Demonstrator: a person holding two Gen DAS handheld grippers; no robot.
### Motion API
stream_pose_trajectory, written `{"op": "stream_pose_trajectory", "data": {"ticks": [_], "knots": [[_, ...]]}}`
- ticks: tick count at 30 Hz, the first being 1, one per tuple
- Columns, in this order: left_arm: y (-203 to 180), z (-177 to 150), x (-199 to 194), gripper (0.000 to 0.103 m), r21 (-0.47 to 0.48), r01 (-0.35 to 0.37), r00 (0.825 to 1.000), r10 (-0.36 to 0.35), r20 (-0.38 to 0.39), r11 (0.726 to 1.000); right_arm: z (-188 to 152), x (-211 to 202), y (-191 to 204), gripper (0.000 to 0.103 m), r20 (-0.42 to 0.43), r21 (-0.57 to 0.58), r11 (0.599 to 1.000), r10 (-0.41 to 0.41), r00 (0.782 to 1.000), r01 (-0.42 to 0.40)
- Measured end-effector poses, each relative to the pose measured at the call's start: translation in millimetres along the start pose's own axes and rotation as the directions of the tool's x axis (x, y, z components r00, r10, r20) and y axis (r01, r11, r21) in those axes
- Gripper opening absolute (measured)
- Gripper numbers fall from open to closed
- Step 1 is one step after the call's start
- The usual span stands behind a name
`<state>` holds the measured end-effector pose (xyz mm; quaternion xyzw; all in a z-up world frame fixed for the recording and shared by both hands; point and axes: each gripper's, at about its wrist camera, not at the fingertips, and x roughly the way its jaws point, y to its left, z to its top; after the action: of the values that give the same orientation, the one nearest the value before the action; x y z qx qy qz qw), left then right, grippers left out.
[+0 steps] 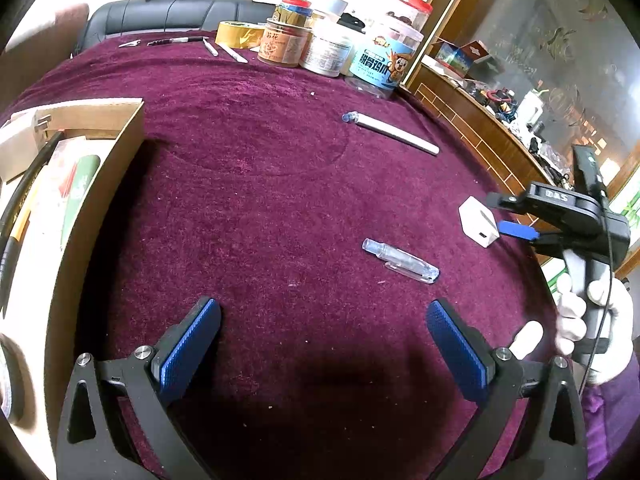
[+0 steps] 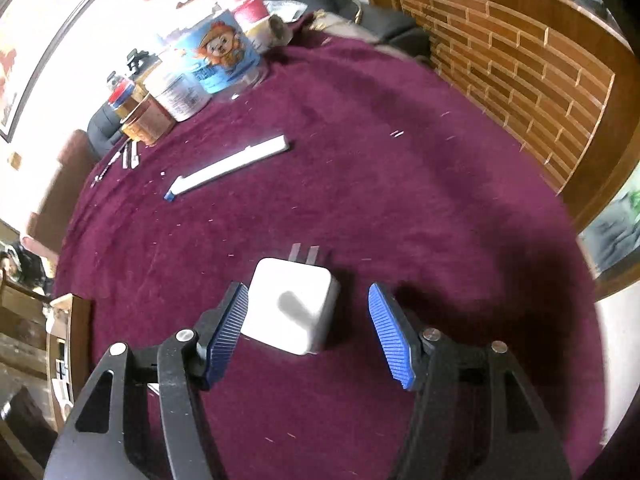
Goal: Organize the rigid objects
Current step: 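Grasp the white charger with right tool while left tool grasps the clear utility knife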
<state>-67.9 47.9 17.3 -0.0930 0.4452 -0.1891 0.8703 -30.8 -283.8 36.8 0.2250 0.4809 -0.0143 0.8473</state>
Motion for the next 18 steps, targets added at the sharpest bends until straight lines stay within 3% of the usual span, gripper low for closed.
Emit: {"op": "stream_pose_trajectory", "data": {"ticks": [4, 7, 12, 16, 18], "knots": [[-1, 0, 1, 0.101, 0.006, -0.008, 1.0, 0.008, -0.003, 1.0, -4, 16, 21, 0.063, -0.002, -0.049, 0.998, -0.031, 1.0, 0.031], [-3, 0, 1, 0.101, 0.012, -0.016, 1.0, 0.016, -0.007, 1.0, -11, 25, 24, 0.049, 0.034, -0.095, 0.991, -0.089, 0.995, 0.092], [-16, 2, 7, 0.1, 0.051, -0.098, 0.993, 0.101, -0.056, 0.994, -10, 19, 0, 0.049, 0.054, -0.015, 0.999, 0.047, 0.997, -0.046], [-30, 9, 14, 0.1, -0.045, -0.008, 0.993, 0.003, -0.114, 0.999, -10, 18, -15, 0.049, 0.066, 0.038, 0.988, 0.146, 0.987, -0.149], [-42, 17, 26, 0.1, -0.057, -0.016, 0.99, 0.007, -0.144, 0.998, -10, 18, -17, 0.049, 0.07, 0.05, 0.983, 0.173, 0.982, -0.177]]}}
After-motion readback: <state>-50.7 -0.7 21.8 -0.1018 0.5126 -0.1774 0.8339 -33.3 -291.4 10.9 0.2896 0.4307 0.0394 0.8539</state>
